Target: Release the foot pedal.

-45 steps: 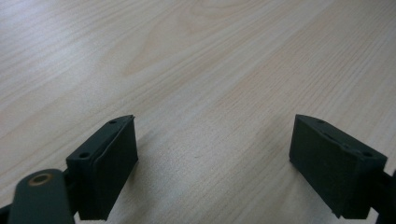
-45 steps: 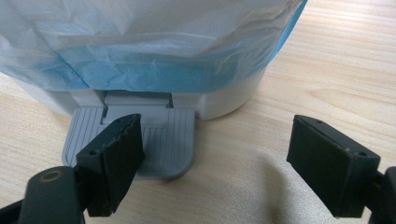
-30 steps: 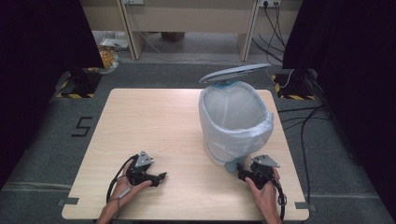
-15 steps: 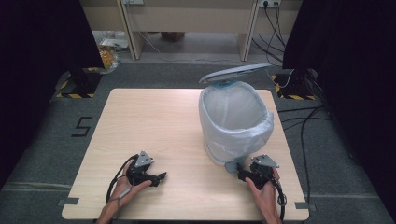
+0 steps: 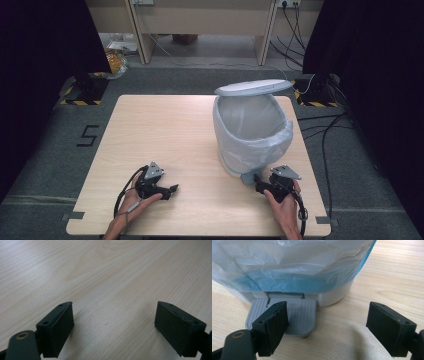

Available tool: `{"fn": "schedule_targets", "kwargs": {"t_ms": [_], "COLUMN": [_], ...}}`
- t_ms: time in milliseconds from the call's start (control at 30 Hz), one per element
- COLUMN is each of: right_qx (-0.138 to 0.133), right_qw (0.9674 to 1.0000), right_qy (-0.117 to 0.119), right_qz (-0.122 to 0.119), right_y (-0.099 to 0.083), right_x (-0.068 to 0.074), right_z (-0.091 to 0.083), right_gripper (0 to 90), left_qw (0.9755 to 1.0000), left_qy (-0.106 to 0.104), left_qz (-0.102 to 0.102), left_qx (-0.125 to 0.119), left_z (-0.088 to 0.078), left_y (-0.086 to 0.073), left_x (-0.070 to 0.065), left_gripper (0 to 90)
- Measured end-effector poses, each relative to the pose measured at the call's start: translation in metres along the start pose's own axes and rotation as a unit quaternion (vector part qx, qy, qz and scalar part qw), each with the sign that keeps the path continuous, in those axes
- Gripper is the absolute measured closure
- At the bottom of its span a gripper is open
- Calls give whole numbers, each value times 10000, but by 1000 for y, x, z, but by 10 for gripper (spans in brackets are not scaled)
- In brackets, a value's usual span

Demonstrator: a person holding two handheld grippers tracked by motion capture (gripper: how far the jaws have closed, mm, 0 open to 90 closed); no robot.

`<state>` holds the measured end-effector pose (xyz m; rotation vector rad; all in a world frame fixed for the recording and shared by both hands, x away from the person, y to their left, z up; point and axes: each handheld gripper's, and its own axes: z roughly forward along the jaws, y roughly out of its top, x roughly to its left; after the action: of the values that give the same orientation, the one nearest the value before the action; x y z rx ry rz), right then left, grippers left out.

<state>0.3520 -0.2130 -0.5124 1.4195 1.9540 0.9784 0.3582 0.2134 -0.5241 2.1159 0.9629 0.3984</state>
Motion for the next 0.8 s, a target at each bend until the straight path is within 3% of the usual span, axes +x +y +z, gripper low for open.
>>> {"fn": "schedule_targets", "kwargs": {"t_ms": [667,800], "right_qx": [-65,-157], "right_qw": [10000,9997], "right_qy": [52,106], "right_qz": [3,133], "right_y": [2,3], "right_x": [-2,-3], "right_z": [-2,-5], "right_gripper": [175,171], "left_qw": [10000,10000], "left_qy": [0,0], "left_qz": [-4,-3], "left_qx": [-3,-3], "left_z": [0,0], "left_y": [0,0], "left_x": [0,0], "left_gripper": [147,147]}}
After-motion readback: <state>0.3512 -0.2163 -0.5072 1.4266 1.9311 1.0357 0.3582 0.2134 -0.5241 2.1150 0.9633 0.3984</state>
